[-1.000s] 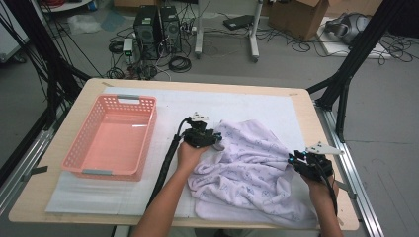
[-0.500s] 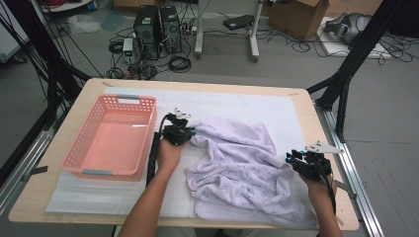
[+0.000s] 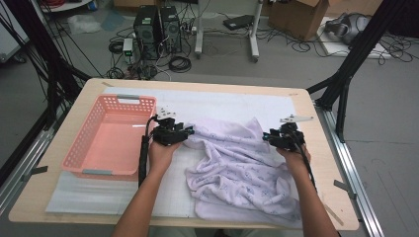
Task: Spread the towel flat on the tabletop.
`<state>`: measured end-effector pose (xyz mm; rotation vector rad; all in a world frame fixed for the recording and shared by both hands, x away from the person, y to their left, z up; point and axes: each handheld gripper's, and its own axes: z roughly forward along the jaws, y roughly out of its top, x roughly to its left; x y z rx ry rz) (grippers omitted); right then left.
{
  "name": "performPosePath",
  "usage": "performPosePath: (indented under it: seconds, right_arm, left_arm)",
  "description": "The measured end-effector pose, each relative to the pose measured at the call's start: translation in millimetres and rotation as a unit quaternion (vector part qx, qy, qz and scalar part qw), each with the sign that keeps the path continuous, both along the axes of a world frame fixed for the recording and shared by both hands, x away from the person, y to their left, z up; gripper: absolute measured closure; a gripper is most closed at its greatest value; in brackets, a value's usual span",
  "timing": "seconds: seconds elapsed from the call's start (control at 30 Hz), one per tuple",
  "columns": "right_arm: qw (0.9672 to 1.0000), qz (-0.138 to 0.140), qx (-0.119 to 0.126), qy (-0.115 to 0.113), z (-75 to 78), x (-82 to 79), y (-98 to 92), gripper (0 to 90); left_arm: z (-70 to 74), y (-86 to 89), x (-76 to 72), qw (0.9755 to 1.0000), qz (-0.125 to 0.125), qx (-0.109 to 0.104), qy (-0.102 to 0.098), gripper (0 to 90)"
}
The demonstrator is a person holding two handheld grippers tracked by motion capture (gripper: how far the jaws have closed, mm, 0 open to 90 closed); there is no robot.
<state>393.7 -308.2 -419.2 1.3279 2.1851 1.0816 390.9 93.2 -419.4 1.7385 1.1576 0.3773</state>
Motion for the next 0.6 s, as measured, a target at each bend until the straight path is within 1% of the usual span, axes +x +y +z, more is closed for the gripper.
performPosePath:
  seconds: [0.07, 0.1, 0.13, 0.2, 0.23, 0.27, 0.33, 0.37, 0.4, 0.43, 0.47, 0.5, 0.53, 0.57, 0.6]
  right_arm:
    - [1.0, -0.007, -0.001, 0.006, -9.0, 12.0, 12.3, 53.5]
    - [0.9998, -0.007, -0.005, 0.016, -13.4, 17.5, 17.8, 53.1]
    - [0.9996, -0.007, -0.018, 0.022, -17.0, 22.3, 22.7, 54.4]
    - [0.998, 0.0, -0.06, 0.021, -22.1, 27.2, 30.9, 65.7]
    - [0.9977, 0.007, -0.067, 0.014, -21.7, 27.4, 32.1, 80.0]
    - [0.9969, 0.016, -0.076, 0.013, -20.3, 27.7, 31.4, 83.6]
    - [0.9926, 0.006, -0.121, 0.007, -16.5, 27.9, 27.0, 85.7]
    - [0.9909, -0.009, -0.134, -0.001, -14.0, 27.9, 20.5, 85.8]
    - [0.9895, -0.035, -0.14, -0.008, -10.6, 27.2, 12.1, 85.8]
    - [0.9858, -0.071, -0.151, -0.021, -6.7, 25.8, 3.3, 85.7]
    - [0.9777, -0.111, -0.174, -0.039, -2.6, 23.5, -4.7, 85.6]
    - [0.9694, -0.144, -0.193, -0.049, 0.4, 21.3, -11.9, 85.0]
    - [0.9623, -0.165, -0.209, -0.054, 2.0, 19.6, -18.3, 83.9]
    - [0.9578, -0.18, -0.216, -0.058, 2.6, 17.8, -23.2, 81.6]
    - [0.9593, -0.186, -0.205, -0.053, 2.5, 16.6, -27.3, 76.2]
  left_arm:
    - [-0.6, 0.0, 0.6, 1.0, -0.002, -0.002, 0.0, 51.7]
    - [-0.9, 0.2, 0.9, 1.0, -0.004, 0.0, 0.001, 51.7]
    - [-1.5, -0.1, 1.2, 1.0, -0.004, -0.001, 0.002, 51.6]
    - [-2.6, 0.0, 1.9, 1.0, -0.007, 0.001, 0.001, 51.4]
    - [-3.1, -0.1, 2.3, 1.0, -0.006, 0.001, 0.003, 51.4]
    - [-3.6, -0.1, 2.6, 1.0, -0.006, 0.001, 0.003, 51.3]
    - [-4.3, -0.8, 3.0, 1.0, -0.009, -0.001, 0.005, 50.7]
    - [-4.6, -1.4, 3.1, 0.9999, -0.01, 0.002, 0.005, 50.6]
    - [-5.2, -2.8, 3.1, 0.9999, -0.012, 0.001, 0.006, 50.5]
    - [-5.8, -4.7, 3.4, 0.9999, -0.011, 0.004, 0.005, 51.0]
    - [-6.5, -6.6, 3.5, 0.9999, -0.012, 0.005, 0.006, 51.8]
    - [-7.4, -8.4, 3.9, 0.9998, -0.016, 0.004, 0.006, 52.6]
    - [-8.3, -10.7, 4.4, 0.9998, -0.02, 0.0, 0.008, 52.8]
    - [-9.4, -13.5, 4.8, 0.9997, -0.024, -0.005, 0.009, 53.0]
    - [-10.6, -16.6, 5.2, 0.9995, -0.029, -0.009, 0.01, 53.7]
